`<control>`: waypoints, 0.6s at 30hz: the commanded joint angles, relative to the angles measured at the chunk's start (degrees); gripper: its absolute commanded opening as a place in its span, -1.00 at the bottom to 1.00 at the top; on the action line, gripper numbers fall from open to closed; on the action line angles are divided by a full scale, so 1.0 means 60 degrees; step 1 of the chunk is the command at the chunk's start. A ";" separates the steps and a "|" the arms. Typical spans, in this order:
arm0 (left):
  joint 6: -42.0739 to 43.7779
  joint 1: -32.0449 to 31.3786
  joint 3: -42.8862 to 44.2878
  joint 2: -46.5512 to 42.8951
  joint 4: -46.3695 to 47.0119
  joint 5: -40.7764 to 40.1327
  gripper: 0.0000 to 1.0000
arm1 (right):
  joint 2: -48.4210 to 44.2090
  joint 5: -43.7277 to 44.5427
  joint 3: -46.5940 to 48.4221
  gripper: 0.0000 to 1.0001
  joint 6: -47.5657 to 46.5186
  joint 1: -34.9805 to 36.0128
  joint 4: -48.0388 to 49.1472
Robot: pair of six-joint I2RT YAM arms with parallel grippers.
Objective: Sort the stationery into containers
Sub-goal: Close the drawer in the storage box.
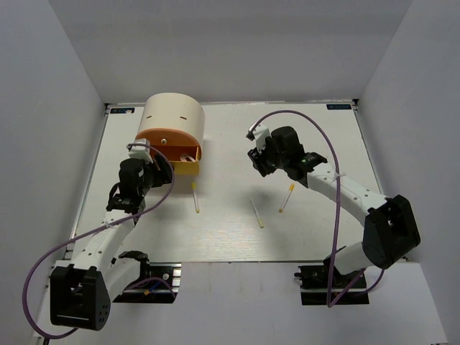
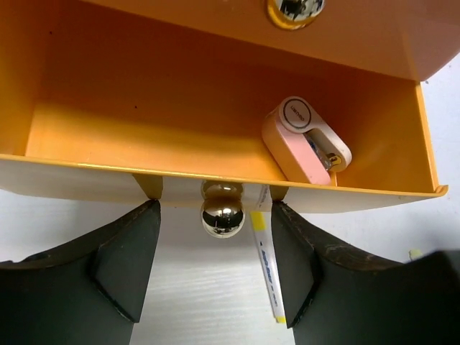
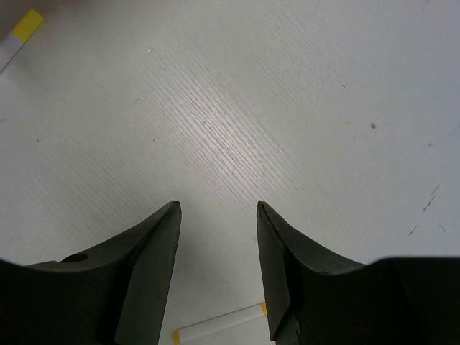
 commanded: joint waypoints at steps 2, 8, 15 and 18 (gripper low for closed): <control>0.0122 -0.0030 0.0083 0.0178 0.1033 -0.0163 0.46 | -0.0317 -0.0199 -0.0168 0.05 0.0156 -0.0162 0.0154; -0.0083 -0.0030 -0.0019 0.0852 0.1794 -0.0251 0.46 | -0.0375 -0.0258 -0.0256 0.08 0.0186 -0.0352 0.0109; -0.0376 -0.0030 -0.0019 0.1409 0.2367 -0.0442 0.46 | -0.0420 -0.0229 -0.0344 0.08 0.0171 -0.0484 0.0095; -0.0376 -0.0030 -0.0019 0.1673 0.2557 -0.0442 0.46 | -0.0449 -0.0214 -0.0460 0.08 0.0171 -0.0615 0.0109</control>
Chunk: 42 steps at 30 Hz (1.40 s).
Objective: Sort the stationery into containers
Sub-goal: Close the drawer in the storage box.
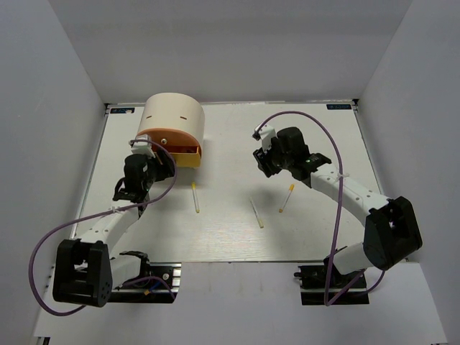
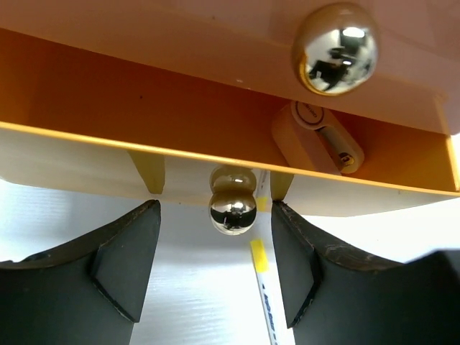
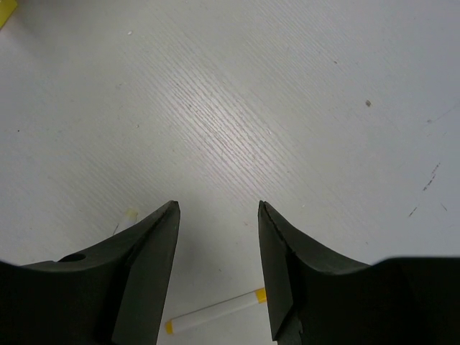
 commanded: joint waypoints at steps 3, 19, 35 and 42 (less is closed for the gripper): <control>-0.0303 -0.0023 0.0080 0.0303 0.0919 -0.0183 0.46 | -0.0358 -0.0057 -0.0213 0.08 0.0065 -0.0153 0.0128; -0.0949 -0.0023 -0.0096 0.1095 0.2253 -0.0359 0.46 | -0.0446 -0.0086 -0.0345 0.08 0.0007 -0.0432 0.0083; -0.1140 -0.0023 -0.0008 0.1476 0.2722 -0.0359 0.46 | -0.0387 -0.0174 -0.0331 0.08 -0.0008 -0.0520 0.0040; -0.1315 -0.0023 -0.0489 0.1069 0.2707 -0.0184 0.46 | -0.0416 -0.0160 -0.0360 0.08 -0.0037 -0.0534 0.0083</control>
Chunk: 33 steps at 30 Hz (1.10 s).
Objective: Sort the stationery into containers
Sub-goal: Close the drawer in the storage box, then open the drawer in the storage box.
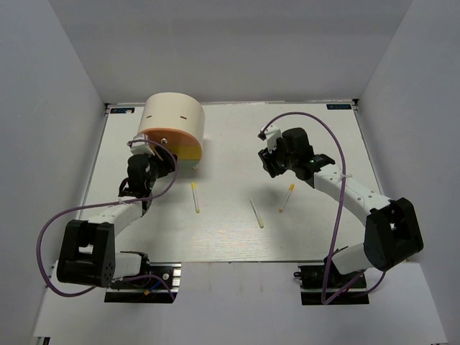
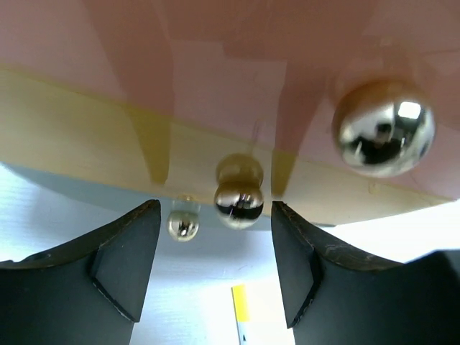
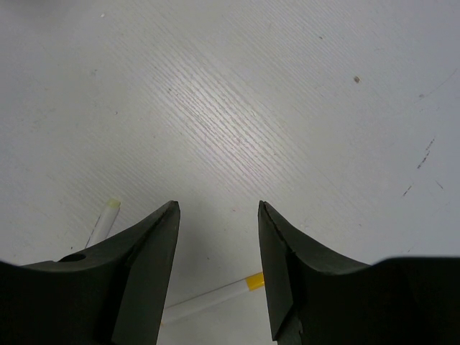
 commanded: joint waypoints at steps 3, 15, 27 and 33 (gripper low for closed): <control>-0.0500 -0.0023 -0.1086 -0.1062 0.0460 0.0389 0.37 | -0.0318 -0.0131 -0.0152 0.08 -0.0008 -0.0105 0.0102; -0.1203 0.0153 -0.1646 -0.0992 0.0942 0.1561 -0.24 | -0.0274 -0.0321 -0.0475 0.08 0.0168 -0.0119 0.0292; -0.2391 0.0797 -0.1178 0.0883 0.2043 0.2368 0.11 | -0.0552 -0.0262 -0.0739 0.13 0.0153 -0.0266 0.0395; -0.2391 0.1133 -0.0708 0.1411 0.1909 0.2134 0.13 | -0.0450 -0.0335 -0.0710 0.13 0.0212 -0.0368 0.0453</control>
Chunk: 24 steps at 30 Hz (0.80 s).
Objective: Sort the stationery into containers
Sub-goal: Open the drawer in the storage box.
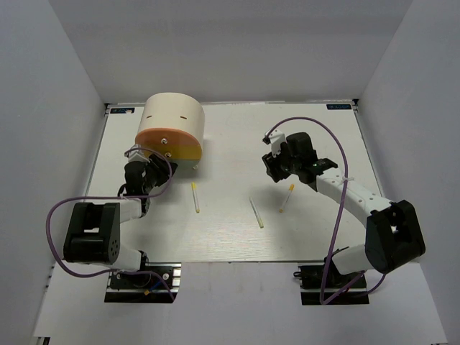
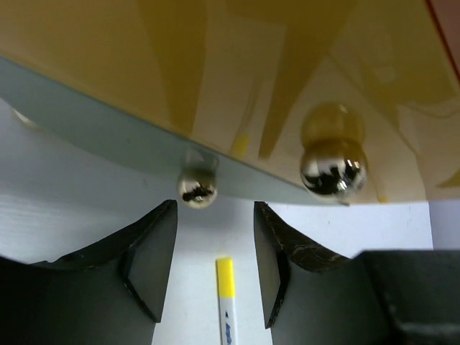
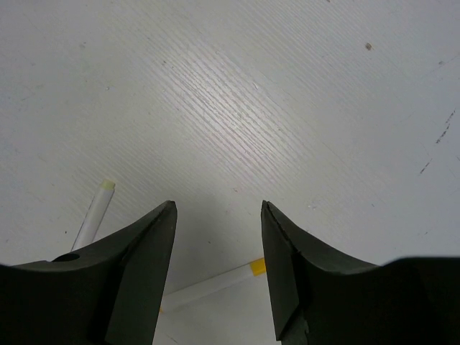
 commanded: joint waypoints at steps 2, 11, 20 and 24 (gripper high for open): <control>-0.0161 0.0307 0.0424 0.0395 0.0423 0.0130 0.13 | -0.0235 -0.0102 -0.0014 0.13 0.0142 -0.0080 0.0304; -0.0162 0.0600 0.0601 0.0952 0.0835 0.0716 -0.06 | -0.0235 -0.0102 -0.0028 0.13 0.0113 -0.0154 0.0318; -0.0250 0.0777 0.0601 0.1685 0.1655 0.1464 -0.11 | -0.0176 -0.0161 0.0030 0.13 0.0084 -0.0212 0.0245; -0.0425 0.0777 0.0601 0.1861 0.1977 0.1464 -0.09 | -0.0191 -0.0161 0.0031 0.13 0.0084 -0.0212 0.0216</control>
